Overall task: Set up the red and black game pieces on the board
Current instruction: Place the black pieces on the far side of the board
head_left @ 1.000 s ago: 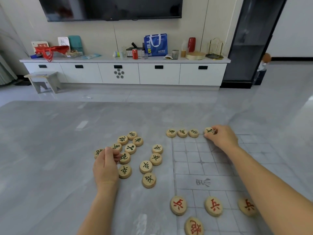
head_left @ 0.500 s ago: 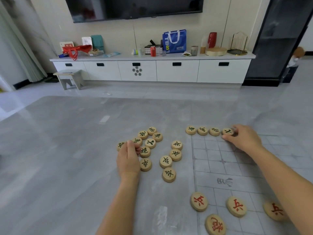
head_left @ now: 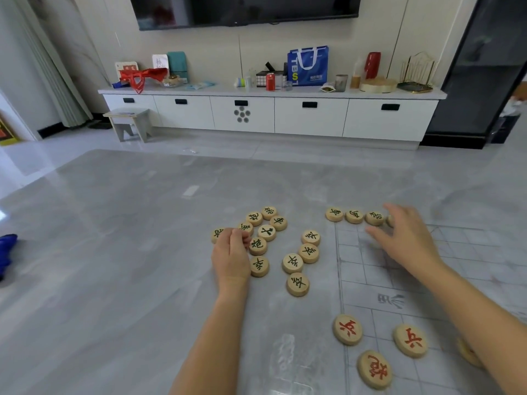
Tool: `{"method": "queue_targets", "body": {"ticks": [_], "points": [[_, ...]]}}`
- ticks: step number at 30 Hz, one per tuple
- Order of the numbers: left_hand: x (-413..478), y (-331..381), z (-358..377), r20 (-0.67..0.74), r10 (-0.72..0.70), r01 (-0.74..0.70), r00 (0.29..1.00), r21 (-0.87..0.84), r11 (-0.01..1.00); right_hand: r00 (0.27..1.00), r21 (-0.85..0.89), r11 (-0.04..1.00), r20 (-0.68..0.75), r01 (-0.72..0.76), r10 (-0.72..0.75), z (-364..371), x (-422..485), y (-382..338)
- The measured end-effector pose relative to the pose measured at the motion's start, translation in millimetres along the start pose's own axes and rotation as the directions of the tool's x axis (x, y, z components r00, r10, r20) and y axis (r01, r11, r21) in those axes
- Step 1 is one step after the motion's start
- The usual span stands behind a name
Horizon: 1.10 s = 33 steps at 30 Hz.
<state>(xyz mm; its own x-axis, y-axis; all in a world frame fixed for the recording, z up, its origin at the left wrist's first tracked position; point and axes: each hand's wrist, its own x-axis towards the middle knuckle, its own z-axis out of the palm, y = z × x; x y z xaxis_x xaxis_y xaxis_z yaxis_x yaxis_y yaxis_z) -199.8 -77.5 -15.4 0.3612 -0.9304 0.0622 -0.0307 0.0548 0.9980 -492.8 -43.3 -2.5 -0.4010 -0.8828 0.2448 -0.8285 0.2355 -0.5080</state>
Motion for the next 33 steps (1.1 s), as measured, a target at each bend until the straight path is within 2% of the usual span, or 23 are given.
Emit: {"method": "queue_targets", "body": {"ticks": [3,7,11,15,21,27,33], "points": [[-0.2,0.1,-0.5,-0.004,-0.004,0.004,1.0,0.002,1.0,0.978,0.085,0.982,0.114,0.168,-0.177,16.1,-14.8,-47.3],[-1.3,1.3,-0.7,-0.002,-0.008,0.008,1.0,0.001,1.0,0.889,0.137,0.93,0.275,0.342,-0.367,40.3,-32.6,-110.1],[0.4,1.5,0.0,0.006,-0.008,0.008,1.0,-0.047,0.999,0.806,0.152,0.897,0.394,0.416,-0.441,57.6,-44.5,-146.1],[2.1,-0.9,0.9,0.009,-0.026,0.027,1.0,-0.084,0.996,0.75,0.064,0.857,0.453,0.511,-0.481,60.0,-52.1,-154.1],[-1.7,2.3,0.3,0.011,-0.024,0.025,1.0,-0.097,0.995,0.815,0.078,0.919,0.436,0.388,-0.381,44.9,-37.5,-131.2],[-3.0,1.9,0.2,-0.02,-0.039,0.037,0.999,-0.064,0.997,0.925,0.1,0.971,0.296,0.217,-0.238,46.6,-21.3,-111.4],[-2.6,4.2,0.5,-0.153,-0.048,0.026,0.987,-0.141,0.99,0.939,0.094,0.981,0.286,0.17,-0.19,62.4,-15.0,-119.1]]}}
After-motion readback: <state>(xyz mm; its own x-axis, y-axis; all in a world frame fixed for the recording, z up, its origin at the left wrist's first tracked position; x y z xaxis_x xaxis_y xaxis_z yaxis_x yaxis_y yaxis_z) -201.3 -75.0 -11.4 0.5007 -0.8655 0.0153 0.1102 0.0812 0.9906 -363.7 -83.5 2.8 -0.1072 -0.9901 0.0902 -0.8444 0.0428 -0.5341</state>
